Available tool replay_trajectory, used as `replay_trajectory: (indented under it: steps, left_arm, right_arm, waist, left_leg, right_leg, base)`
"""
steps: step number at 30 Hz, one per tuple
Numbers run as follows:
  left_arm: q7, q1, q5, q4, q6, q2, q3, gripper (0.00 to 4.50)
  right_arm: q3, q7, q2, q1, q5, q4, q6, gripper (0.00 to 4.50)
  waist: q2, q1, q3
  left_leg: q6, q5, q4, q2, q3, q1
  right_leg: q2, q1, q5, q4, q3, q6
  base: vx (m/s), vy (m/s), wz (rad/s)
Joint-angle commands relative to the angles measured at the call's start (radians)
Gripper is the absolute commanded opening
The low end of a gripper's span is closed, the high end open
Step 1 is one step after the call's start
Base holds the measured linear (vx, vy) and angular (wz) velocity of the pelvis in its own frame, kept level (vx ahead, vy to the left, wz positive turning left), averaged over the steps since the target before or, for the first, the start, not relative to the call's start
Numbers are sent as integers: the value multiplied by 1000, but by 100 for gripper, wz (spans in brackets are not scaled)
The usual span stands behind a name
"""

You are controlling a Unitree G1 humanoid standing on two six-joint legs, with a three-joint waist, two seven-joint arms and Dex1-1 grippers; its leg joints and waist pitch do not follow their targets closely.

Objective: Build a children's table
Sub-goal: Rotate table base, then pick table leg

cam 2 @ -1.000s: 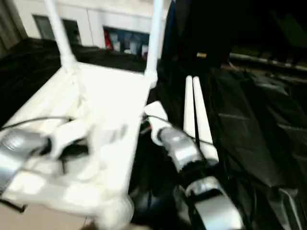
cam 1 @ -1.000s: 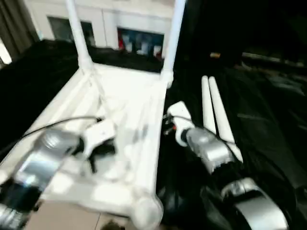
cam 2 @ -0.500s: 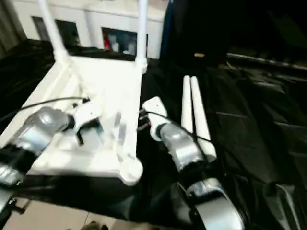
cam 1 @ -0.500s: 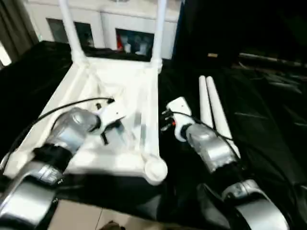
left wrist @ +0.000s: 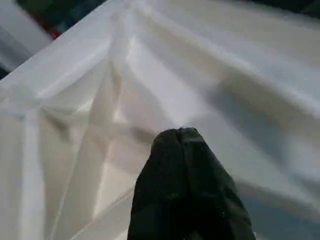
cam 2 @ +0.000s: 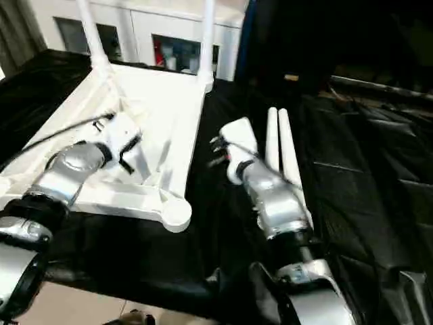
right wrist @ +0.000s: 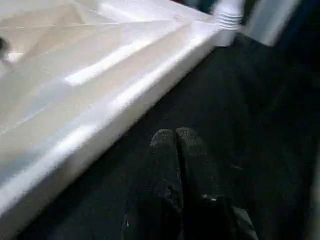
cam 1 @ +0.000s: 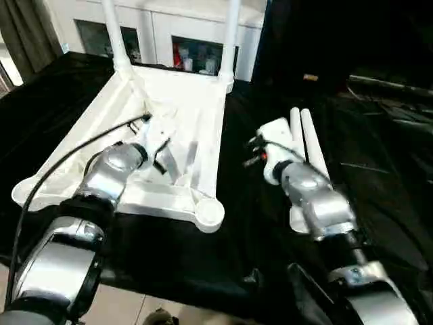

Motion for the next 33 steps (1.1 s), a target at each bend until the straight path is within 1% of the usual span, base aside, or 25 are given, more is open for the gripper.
replay_trajectory:
  steps: [1,2,3,4,5,6,7,9,11,12,13,14,15,16,17,18,20,21,22,25,26,28,30,32,33]
  left_arm:
    - [-62,39,-57,-128,64,13,28,0]
    - [-89,79,-94,-228,99,20,44,0]
    - [-91,81,-96,-235,101,21,45,0]
    - [-105,112,-128,-318,137,23,59,0]
    - [-113,142,-161,-401,164,24,71,0]
    - [-114,147,-168,-416,171,24,73,0]
    - [-128,198,-237,-563,241,19,85,0]
    - [-153,245,-305,-679,304,19,82,0]
    - [-181,273,-339,-736,338,31,73,0]
    - [-250,327,-377,-841,404,65,55,0]
    - [-250,327,-377,-841,404,65,55,0]
    - [-301,367,-400,-918,457,102,31,0]
    - [-301,367,-400,-918,457,102,31,0]
    - [-326,388,-422,-974,509,128,14,0]
    - [-333,392,-433,-994,529,136,8,0]
    - [-336,390,-440,-1004,541,137,3,0]
    - [-328,387,-450,-1021,562,140,-3,0]
    - [-321,380,-454,-1033,580,140,-8,0]
    - [-318,374,-459,-1050,600,143,-14,0]
    - [-325,374,-468,-1075,625,150,-12,0]
    - [-330,374,-475,-1093,646,157,-9,0]
    - [-338,376,-477,-1106,659,170,-15,0]
    - [-344,378,-480,-1118,671,181,-26,0]
    - [-344,379,-480,-1125,678,181,-35,0]
    - [-343,376,-483,-1127,683,179,-38,0]
  right_arm:
    - [-18,2,-20,6,6,-65,110,7]
    - [-42,15,-22,11,44,-94,130,23]
    - [-44,14,-22,11,44,-96,131,23]
    - [-71,-12,-16,9,53,-102,156,33]
    - [-99,-46,-10,2,54,-101,185,33]
    - [-103,-52,-9,0,54,-99,190,33]
    - [-135,-96,-7,-19,49,-80,233,56]
    - [-151,-124,-8,-33,41,-73,276,64]
    - [-157,-132,-10,-42,33,-72,312,69]
    - [-167,-140,-14,-54,23,-85,389,93]
    - [-167,-140,-14,-54,23,-85,389,102]
    - [-182,-153,-16,-67,25,-85,434,106]
    - [-182,-153,-16,-67,25,-85,434,106]
    - [-193,-169,-19,-79,31,-81,459,114]
    - [-198,-176,-20,-86,33,-75,469,141]
    - [-209,-185,-20,-93,36,-65,474,147]
    - [-227,-202,-20,-104,41,-51,488,151]
    - [-242,-210,-22,-112,45,-40,499,159]
    - [-249,-212,-29,-119,44,-32,510,177]
    - [-264,-215,-28,-124,45,-36,540,197]
    - [-284,-212,-20,-126,61,-42,584,206]
    - [-288,-216,-18,-121,66,-39,609,235]
    - [-295,-221,-15,-117,70,-35,636,235]
    - [-299,-214,-13,-109,76,-38,660,235]
    - [-298,-209,-13,-104,79,-39,669,235]
  waist:
    - [30,-1,-90]
    - [28,-2,-90]
    - [28,-1,-86]
    - [28,-3,-83]
    - [24,-4,-79]
    - [26,-4,-80]
    - [23,-7,-74]
    - [25,-8,-71]
    - [25,-10,-68]
    - [17,-15,-69]
    - [21,-16,-69]
    - [19,-21,-66]
    - [21,-23,-67]
    - [17,-26,-64]
    - [19,-27,-66]
    - [17,-28,-62]
    - [18,-29,-61]
    - [13,-29,-59]
    - [16,-27,-59]
    - [15,-28,-61]
    - [15,-28,-65]
    - [15,-28,-66]
    - [10,-30,-66]
    - [11,-29,-67]
    - [16,-30,-65]
  left_leg:
    - [-45,-173,-69,55,-22,23]
    - [-42,-185,-68,56,-21,24]
    - [-42,-204,-70,58,-22,21]
    - [-47,-231,-70,54,-18,27]
    - [-50,-243,-73,57,-21,26]
    - [-56,-243,-73,59,-22,26]
    - [-66,-270,-74,58,-21,30]
    - [-70,-291,-75,55,-21,32]
    - [-69,-299,-76,51,-19,32]
    - [-69,-277,-78,51,-21,26]
    - [-67,-261,-79,51,-21,23]
    - [-71,-263,-77,48,-19,25]
    - [-70,-260,-78,48,-20,23]
    - [-70,-269,-78,46,-17,26]
    - [-71,-264,-77,46,-19,26]
    - [-70,-264,-78,45,-18,25]
    - [-72,-268,-77,43,-18,26]
    - [-72,-269,-78,43,-17,26]
    - [-74,-268,-78,43,-18,28]
    - [-75,-242,-77,42,-17,24]
    - [-75,-229,-76,41,-16,24]
    - [-74,-209,-75,42,-16,22]
    - [-74,-197,-74,41,-14,21]
    - [-76,-190,-74,41,-14,21]
    - [-78,-193,-74,41,-14,22]
  right_leg:
    - [-93,57,-55,-48,57,-213]
    - [-96,59,-63,-48,59,-215]
    - [-100,58,-107,-54,59,-209]
    - [-94,49,-165,-62,59,-196]
    - [-98,50,-189,-64,60,-194]
    - [-100,51,-201,-61,60,-196]
    - [-97,44,-260,-66,61,-185]
    - [-90,38,-303,-71,59,-166]
    - [-85,35,-323,-76,59,-145]
    - [-84,42,-304,-70,59,-141]
    - [-82,41,-295,-68,59,-138]
    - [-81,38,-302,-69,60,-128]
    - [-81,40,-305,-68,60,-125]
    - [-78,35,-324,-73,60,-114]
    - [-79,37,-321,-70,60,-114]
    - [-77,35,-333,-73,60,-107]
    - [-77,34,-349,-75,60,-101]
    - [-77,33,-363,-78,60,-92]
    - [-77,32,-365,-77,60,-87]
    - [-76,35,-340,-75,60,-80]
    - [-75,38,-320,-72,60,-80]
    - [-74,40,-287,-69,60,-85]
    - [-73,40,-279,-68,61,-87]
    - [-73,41,-274,-66,61,-87]
    - [-72,39,-272,-66,61,-88]
  base:
    - [0,0,0]
    - [0,0,0]
    - [0,0,0]
    - [0,0,0]
    - [0,0,0]
    - [0,0,0]
    - [0,0,0]
    - [0,0,0]
    - [0,0,0]
    - [0,0,0]
    - [0,0,0]
    - [0,0,0]
    - [0,0,0]
    - [0,0,0]
    - [0,0,0]
    - [0,0,0]
    - [0,0,0]
    - [0,0,0]
    - [0,0,0]
    - [0,0,0]
    - [0,0,0]
    - [0,0,0]
    - [0,0,0]
    - [0,0,0]
    - [0,0,0]
